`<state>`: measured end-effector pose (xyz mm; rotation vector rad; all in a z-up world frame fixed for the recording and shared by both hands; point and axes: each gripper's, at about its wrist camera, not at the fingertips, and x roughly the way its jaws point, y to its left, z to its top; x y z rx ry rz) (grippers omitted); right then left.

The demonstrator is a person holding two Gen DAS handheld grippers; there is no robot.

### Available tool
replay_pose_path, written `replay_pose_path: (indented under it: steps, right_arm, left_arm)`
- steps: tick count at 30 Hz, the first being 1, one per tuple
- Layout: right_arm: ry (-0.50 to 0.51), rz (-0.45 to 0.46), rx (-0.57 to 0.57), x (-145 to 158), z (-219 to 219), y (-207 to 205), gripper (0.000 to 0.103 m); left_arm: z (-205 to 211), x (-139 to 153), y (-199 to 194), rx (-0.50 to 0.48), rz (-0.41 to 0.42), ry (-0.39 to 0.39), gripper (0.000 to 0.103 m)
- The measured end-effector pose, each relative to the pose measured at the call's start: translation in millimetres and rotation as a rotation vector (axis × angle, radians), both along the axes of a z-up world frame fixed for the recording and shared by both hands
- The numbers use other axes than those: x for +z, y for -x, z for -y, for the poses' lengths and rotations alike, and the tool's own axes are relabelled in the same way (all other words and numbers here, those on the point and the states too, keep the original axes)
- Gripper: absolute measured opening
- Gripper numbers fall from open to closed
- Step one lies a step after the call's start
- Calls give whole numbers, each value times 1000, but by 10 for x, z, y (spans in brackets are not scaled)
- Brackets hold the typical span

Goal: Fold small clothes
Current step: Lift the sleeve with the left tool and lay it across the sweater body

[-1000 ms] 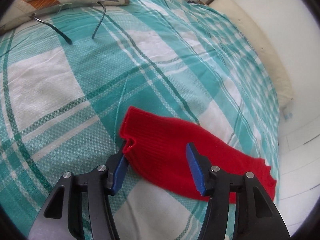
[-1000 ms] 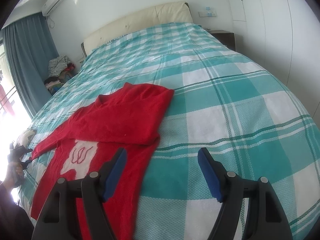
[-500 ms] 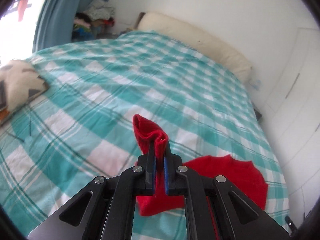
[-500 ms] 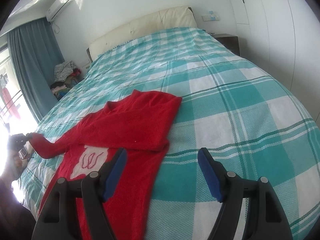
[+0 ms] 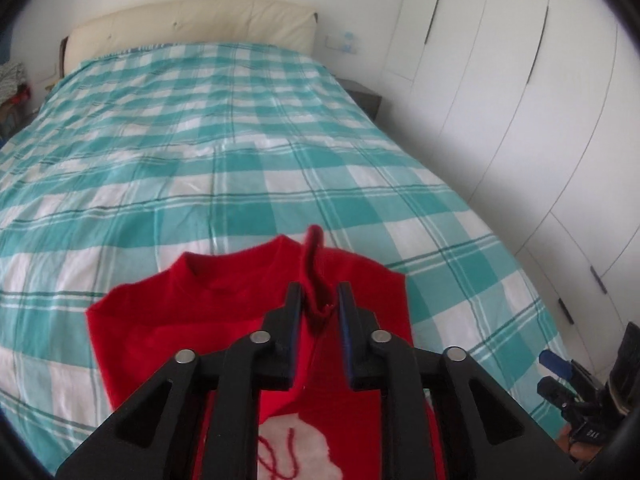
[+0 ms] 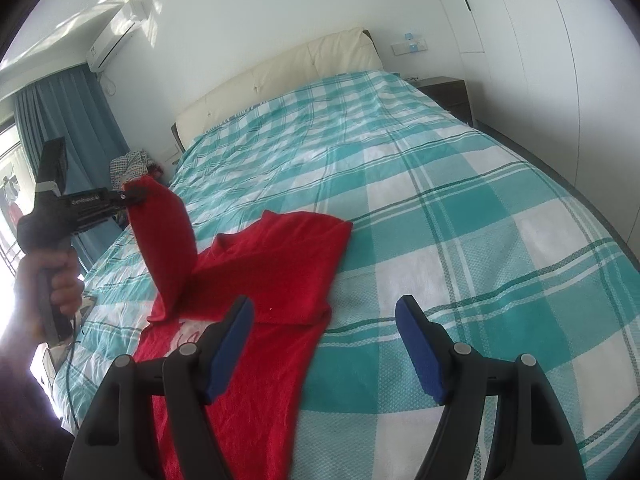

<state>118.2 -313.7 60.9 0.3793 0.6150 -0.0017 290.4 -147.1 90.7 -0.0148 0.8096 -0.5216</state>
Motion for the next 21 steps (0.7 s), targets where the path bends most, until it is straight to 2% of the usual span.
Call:
replay_pose_path:
  steps: [1,3,8,10,12,15,18,21]
  right_arm:
    - [-2,2,-2,8,17,1,73]
    - [-9,6,-11,23,55,15,73]
    - [-69,9,-32,45,186,55,73]
    - [-98,-2,-41,27,222,59,73]
    - [-115,-13,-44,3,231,58,73]
    - [-98,-30,-37,-25,170,47,73]
    - [-73,-48,-24,-80,84,8,73]
    - [-54,-71,-22,-161,16,-41,73]
  left_arm:
    - [57,-92,19,2,-24,-6,64]
    - [32,-163,124,13,-23,9,71]
    - [-540,-120,200,83,-4,-24,75]
    - [-900,-103,245,135,31,-73,83]
    - [-1253,-170,274,176,54,-142,85]
    - [-1598,-475,331,155,3,-225,85]
    - [-1650,-902,350,106,-74,-314,85]
    - [-1567,-1184,288,104,-60,-387,85]
